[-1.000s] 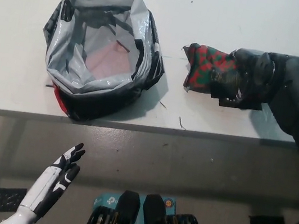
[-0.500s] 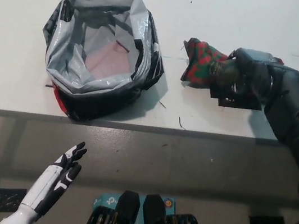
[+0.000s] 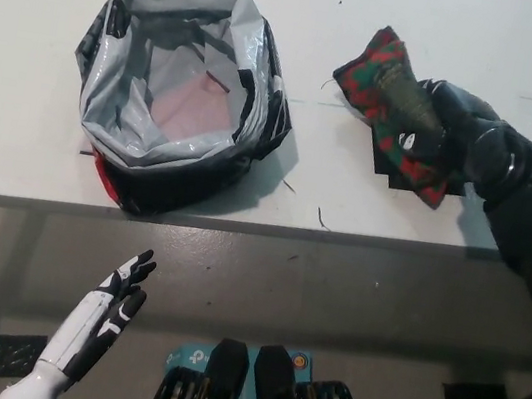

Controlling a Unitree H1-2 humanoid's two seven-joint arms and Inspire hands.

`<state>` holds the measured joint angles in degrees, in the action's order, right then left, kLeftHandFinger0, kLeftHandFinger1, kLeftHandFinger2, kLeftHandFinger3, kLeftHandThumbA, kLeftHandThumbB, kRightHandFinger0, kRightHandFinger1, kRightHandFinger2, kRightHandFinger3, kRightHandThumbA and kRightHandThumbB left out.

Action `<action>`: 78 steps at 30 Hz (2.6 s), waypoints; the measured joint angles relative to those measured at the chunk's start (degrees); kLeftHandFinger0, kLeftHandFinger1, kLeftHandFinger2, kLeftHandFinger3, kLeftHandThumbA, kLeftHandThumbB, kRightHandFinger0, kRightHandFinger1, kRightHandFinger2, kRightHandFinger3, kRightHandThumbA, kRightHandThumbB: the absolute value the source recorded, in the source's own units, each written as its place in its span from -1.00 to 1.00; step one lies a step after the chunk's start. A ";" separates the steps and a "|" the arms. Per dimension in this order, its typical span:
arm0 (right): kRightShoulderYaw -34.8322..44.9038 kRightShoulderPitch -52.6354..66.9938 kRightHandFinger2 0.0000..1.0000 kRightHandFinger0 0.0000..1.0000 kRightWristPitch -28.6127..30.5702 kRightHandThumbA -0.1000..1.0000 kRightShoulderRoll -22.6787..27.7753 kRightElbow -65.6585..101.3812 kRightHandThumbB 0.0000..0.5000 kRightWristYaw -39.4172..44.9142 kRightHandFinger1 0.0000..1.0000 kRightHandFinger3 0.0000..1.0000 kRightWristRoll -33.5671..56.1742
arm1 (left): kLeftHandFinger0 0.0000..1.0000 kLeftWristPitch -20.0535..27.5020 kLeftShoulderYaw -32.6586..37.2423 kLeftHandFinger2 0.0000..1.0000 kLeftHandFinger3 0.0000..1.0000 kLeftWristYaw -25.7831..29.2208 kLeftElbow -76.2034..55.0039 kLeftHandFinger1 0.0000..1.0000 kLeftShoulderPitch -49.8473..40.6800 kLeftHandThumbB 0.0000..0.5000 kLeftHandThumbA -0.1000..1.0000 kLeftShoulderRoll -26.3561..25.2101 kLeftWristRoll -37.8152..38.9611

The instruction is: The robot uses its right hand to pick up a bag of coffee beans and puts it in the black plastic bag, then the robot grabs the top of the bag and lifts it.

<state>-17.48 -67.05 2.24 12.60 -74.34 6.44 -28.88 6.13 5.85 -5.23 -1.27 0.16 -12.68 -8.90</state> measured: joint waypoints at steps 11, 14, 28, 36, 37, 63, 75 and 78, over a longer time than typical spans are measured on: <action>17.42 0.08 0.54 -1.00 -5.59 -1.00 -0.56 -0.95 -0.33 6.88 -0.22 0.58 11.40 | 1.00 -0.06 0.00 1.00 1.00 -0.14 0.02 1.00 0.39 0.01 1.00 0.01 -0.02; 21.33 0.40 0.62 -1.00 -7.00 -1.00 -0.87 -1.44 -0.34 7.87 -0.22 0.55 13.84 | 1.00 -0.09 0.00 1.00 1.00 -0.16 0.02 1.00 0.39 0.02 1.00 0.01 -0.01; 38.02 1.50 0.63 -1.00 -14.19 -1.00 -3.25 -1.29 -0.40 10.75 -0.32 0.46 26.59 | 1.00 -0.12 -0.06 1.00 1.00 -0.56 0.03 1.00 0.71 0.01 1.00 -0.08 0.02; 39.63 1.37 0.39 -1.00 -16.57 -1.00 -4.51 2.26 -0.35 12.28 -0.48 0.27 31.34 | 1.00 -0.11 -0.14 1.00 1.00 -0.62 0.04 1.00 0.71 -0.01 1.00 -0.08 0.07; 39.91 1.22 0.39 -1.00 -16.96 -1.00 -4.67 3.19 -0.35 12.71 -0.48 0.27 32.27 | 1.00 -0.11 -0.15 1.00 1.00 -0.62 0.08 1.00 0.71 -0.01 1.00 -0.08 0.09; 33.99 -11.81 0.50 -1.00 -24.10 -1.00 -10.51 12.26 -0.33 10.56 -0.36 0.21 37.21 | 1.00 0.67 0.06 1.00 1.00 -0.68 1.40 1.00 0.19 0.02 1.00 -0.05 0.20; 22.45 -15.18 0.56 -0.90 -22.37 -1.00 -15.46 6.46 -0.20 8.91 -0.10 0.31 33.32 | 1.00 1.32 0.71 1.00 1.00 -0.68 1.40 1.00 0.03 -0.03 1.00 -0.19 -0.21; 19.16 -15.29 0.41 -0.96 -21.23 -1.00 -15.77 5.55 -0.17 8.90 -0.15 0.20 31.85 | 1.00 1.73 0.87 1.00 1.00 -0.68 1.40 1.00 0.05 -0.01 1.00 -0.22 -0.36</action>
<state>1.68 -82.34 -18.99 -3.17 -68.79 15.34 2.97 7.86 6.72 -5.91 0.13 0.21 -12.89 -9.25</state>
